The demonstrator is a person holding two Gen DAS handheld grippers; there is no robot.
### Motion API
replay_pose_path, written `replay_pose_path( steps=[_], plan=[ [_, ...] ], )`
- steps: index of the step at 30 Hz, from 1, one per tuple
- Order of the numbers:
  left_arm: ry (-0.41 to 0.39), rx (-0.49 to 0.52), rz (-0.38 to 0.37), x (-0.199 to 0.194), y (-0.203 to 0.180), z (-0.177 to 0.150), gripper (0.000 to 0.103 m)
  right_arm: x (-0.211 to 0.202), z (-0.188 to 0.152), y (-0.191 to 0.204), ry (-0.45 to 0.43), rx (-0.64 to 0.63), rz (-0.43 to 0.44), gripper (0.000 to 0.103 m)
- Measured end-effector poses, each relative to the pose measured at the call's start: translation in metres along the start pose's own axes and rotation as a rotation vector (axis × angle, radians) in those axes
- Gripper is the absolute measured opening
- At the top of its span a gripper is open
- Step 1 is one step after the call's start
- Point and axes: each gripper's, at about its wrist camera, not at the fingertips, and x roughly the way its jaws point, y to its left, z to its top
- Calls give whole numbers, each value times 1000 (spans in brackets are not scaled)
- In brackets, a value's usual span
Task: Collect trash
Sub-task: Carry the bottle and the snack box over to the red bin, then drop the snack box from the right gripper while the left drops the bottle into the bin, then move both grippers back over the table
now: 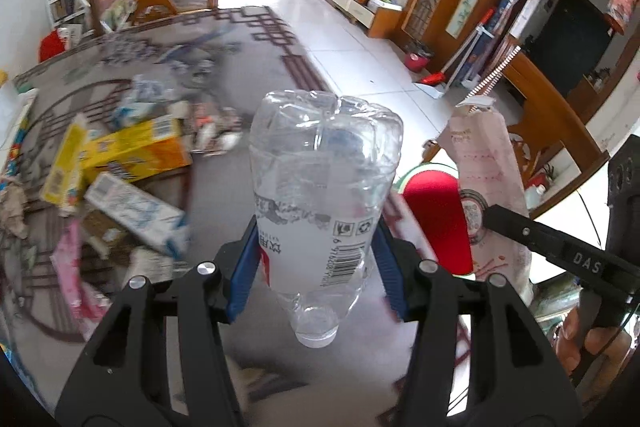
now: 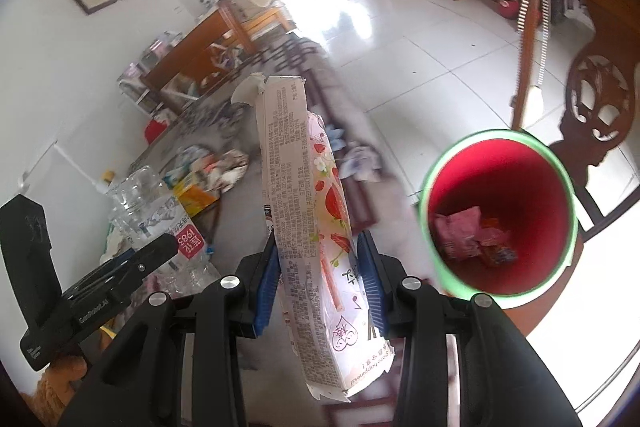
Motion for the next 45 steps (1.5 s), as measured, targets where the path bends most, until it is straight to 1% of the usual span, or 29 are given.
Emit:
replay_pose_path(
  steps=[5, 11, 15, 18, 19, 20, 21, 22, 23, 24, 26, 30, 31, 36, 39, 40, 43, 45],
  plan=[
    [37, 28, -59, 24, -38, 6, 52, -13, 6, -44, -19, 63, -39, 36],
    [87, 95, -121, 60, -89, 18, 52, -27, 10, -89, -43, 147, -79, 36],
    [104, 136, -151, 80, -121, 28, 52, -36, 15, -110, -57, 180, -106, 36],
    [107, 153, -162, 89, -137, 34, 52, -39, 20, -122, -66, 193, -124, 37],
    [110, 151, -166, 93, -142, 35, 53, -39, 23, -126, -72, 196, -127, 39],
    [114, 143, -172, 96, -144, 36, 56, -40, 24, -129, -78, 200, -131, 40],
    [116, 127, -180, 98, -145, 38, 70, -39, 25, -132, -82, 204, -133, 47],
    [109, 116, -182, 98, -145, 39, 78, -39, 27, -134, -83, 212, -132, 54],
    [97, 107, -185, 97, -144, 39, 78, -40, 28, -137, -92, 227, -129, 66],
    [95, 109, -187, 96, -144, 40, 78, -41, 29, -139, -102, 236, -130, 72],
    [93, 123, -177, 93, -144, 40, 78, -44, 29, -143, -128, 262, -131, 73],
    [76, 130, -152, 83, -137, 40, 79, -40, 30, -145, -102, 268, -135, 73],
    [69, 127, -143, 80, -134, 39, 80, -39, 30, -145, -98, 268, -135, 73],
    [29, 118, -101, 61, -115, 32, 82, -32, 28, -132, -78, 252, -126, 73],
    [21, 91, -75, 52, -98, 24, 82, -26, 26, -121, -62, 230, -119, 73],
    [22, 79, -59, 48, -89, 21, 84, -23, 25, -116, -55, 223, -115, 73],
    [10, 46, -16, 37, -64, 14, 84, -18, 21, -103, -47, 207, -103, 73],
    [-5, 21, 27, 28, -45, 7, 85, -13, 19, -94, -39, 187, -112, 73]
  ],
)
